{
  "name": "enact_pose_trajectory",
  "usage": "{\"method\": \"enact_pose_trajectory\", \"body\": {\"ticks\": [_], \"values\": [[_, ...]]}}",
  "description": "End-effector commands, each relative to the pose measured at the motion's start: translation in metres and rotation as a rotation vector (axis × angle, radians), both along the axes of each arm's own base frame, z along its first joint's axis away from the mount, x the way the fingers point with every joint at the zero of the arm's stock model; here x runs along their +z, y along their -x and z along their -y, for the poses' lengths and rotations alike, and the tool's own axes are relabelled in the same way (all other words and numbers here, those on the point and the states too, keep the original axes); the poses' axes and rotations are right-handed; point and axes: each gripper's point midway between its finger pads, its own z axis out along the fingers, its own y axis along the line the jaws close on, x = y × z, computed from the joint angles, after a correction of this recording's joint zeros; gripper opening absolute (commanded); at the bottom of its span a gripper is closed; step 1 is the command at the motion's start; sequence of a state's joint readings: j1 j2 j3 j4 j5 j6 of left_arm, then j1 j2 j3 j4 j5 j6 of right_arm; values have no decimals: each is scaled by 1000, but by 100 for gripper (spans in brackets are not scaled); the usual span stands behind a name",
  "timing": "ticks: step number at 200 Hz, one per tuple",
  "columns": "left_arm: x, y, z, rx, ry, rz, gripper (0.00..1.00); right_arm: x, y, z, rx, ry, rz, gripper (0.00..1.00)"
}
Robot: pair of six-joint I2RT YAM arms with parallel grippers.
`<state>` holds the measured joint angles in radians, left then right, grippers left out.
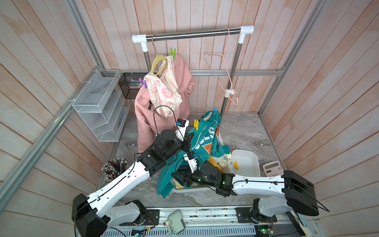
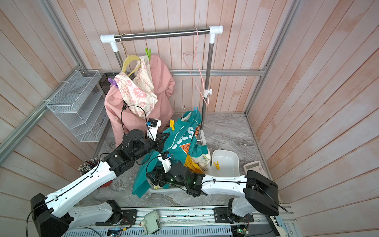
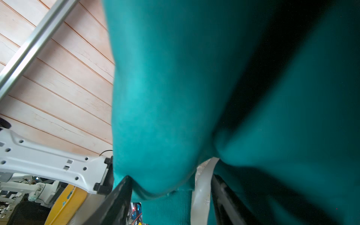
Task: Remove the clothespins securing jackets to the hanger
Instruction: Adjust the jacket in the basket.
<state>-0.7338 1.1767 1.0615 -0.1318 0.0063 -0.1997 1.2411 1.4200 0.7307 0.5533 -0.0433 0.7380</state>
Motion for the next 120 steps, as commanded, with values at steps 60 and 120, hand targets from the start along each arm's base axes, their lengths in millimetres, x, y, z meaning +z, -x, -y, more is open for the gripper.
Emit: {"method": "enact_pose_trajectory", "body": {"ticks": [60,120], "values": [[42,-9,2,31,120,86,0,25,-6,-9,-31,-110,-22,66],[51,-4,2,11,151,100,0,4,-17,-4,-95,-24,-57,17]]}}
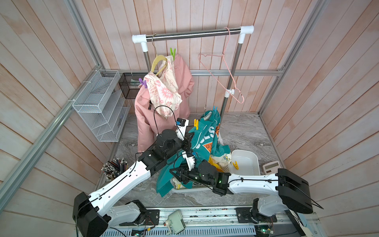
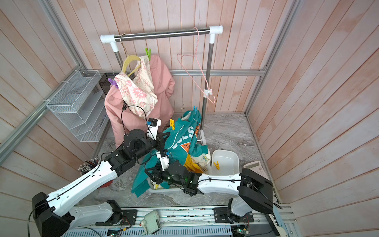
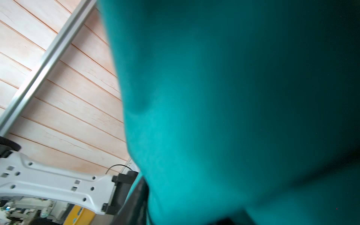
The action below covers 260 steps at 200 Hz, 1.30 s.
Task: Remove the clothespins securing jackets to the hanger
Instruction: Adjust the jacket in the basket.
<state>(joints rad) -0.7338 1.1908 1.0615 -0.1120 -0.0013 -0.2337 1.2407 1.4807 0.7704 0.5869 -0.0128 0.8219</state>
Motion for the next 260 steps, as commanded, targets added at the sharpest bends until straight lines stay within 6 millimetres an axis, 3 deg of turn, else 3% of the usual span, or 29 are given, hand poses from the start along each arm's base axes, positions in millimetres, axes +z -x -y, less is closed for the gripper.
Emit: {"method": "enact_pose_trajectory", "body": {"ticks": [1,16,38,52,82,109,142,176,184,196,208,246,260], "values": [[53,0,1,-4,124,118,0,4,-8,8,-49,12,13,16],[55,5,4,-38,130,119,0,14,-11,16,-70,26,55,0],[58,15,5,-82,134,127,0,28,-19,32,-130,58,115,0],[60,22,4,-107,134,138,0,27,-30,49,-188,99,128,0],[64,36,3,-159,146,159,0,5,-57,90,-321,230,151,0],[61,46,3,-198,153,184,0,-22,-76,114,-361,310,156,0],[45,54,-1,-217,140,202,0,-49,-83,121,-372,382,177,0],[14,51,-9,-169,114,200,0,-65,-73,124,-330,398,176,0],[8,49,-13,-148,113,203,0,-64,-71,126,-325,391,188,5],[1,49,-17,-128,110,209,0,-61,-65,129,-306,385,207,23],[-3,49,-19,-115,108,220,0,-57,-60,133,-291,394,230,35],[-17,55,-18,-82,41,255,0,-36,-59,172,-392,388,262,60],[-24,59,-16,-71,11,267,0,-28,-68,197,-452,375,220,62]]}}
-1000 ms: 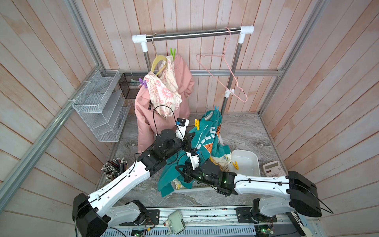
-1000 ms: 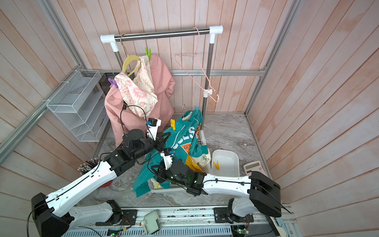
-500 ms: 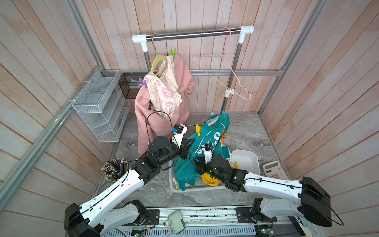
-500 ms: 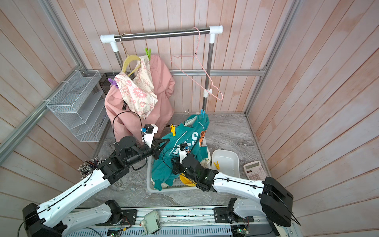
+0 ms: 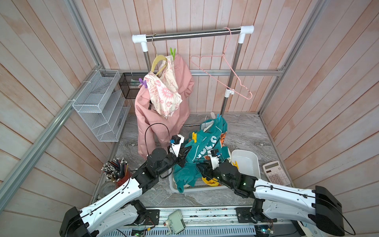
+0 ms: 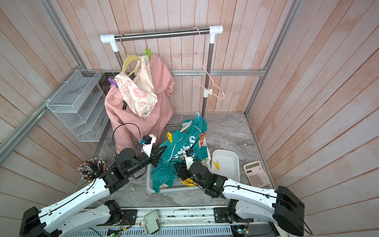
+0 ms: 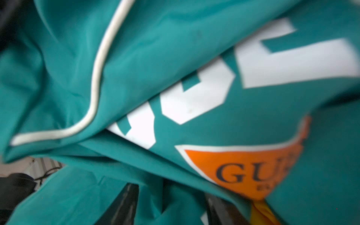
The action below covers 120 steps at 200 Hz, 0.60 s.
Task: Remove the clothespins securing jackets to the hanger
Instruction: Adjust the jacket in the basket.
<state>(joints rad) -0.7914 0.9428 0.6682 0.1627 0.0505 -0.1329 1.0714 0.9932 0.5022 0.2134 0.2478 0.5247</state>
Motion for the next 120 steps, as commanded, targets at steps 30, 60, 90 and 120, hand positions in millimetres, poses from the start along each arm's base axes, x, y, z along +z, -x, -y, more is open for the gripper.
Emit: {"method": "enact_pose_trajectory", "body": {"ticks": [30,60,90,120], "values": [[-2,6,-5,99,-56,129,0,24,-28,90,-192,-78,-42,62],[-11,19,2,105,-118,180,0,52,-44,131,-246,-172,-42,62],[-21,31,11,112,-205,246,0,62,-68,156,-225,-280,-151,54],[-34,41,15,119,-277,282,0,87,-86,168,-231,-288,-151,52]]}}
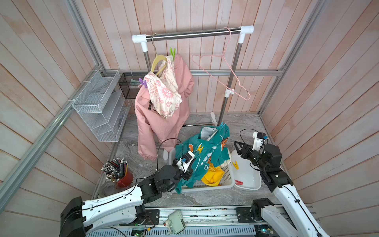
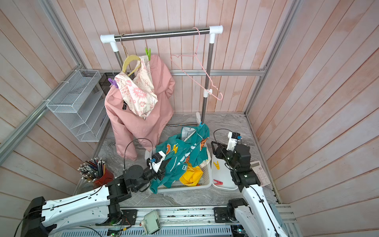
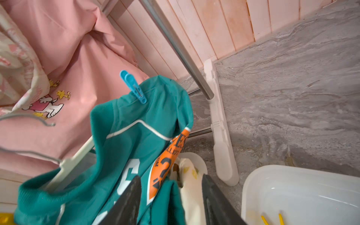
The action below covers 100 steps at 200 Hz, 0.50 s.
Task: Remove the clothespins securing jackets to the hanger
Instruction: Adjust the jacket in the basket.
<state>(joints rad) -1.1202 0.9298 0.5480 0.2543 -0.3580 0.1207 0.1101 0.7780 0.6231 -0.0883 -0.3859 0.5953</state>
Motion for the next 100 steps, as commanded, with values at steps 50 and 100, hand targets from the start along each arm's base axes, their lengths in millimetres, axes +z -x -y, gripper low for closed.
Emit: {"method": "enact_pose_trajectory", "body": {"ticks": [50,100], "values": [[-28,14,6,75,-236,159,0,48,-12,-13,158,-105,-64,52],[-43,25,17,55,-301,191,0,20,-16,-15,151,-142,-193,47]]}}
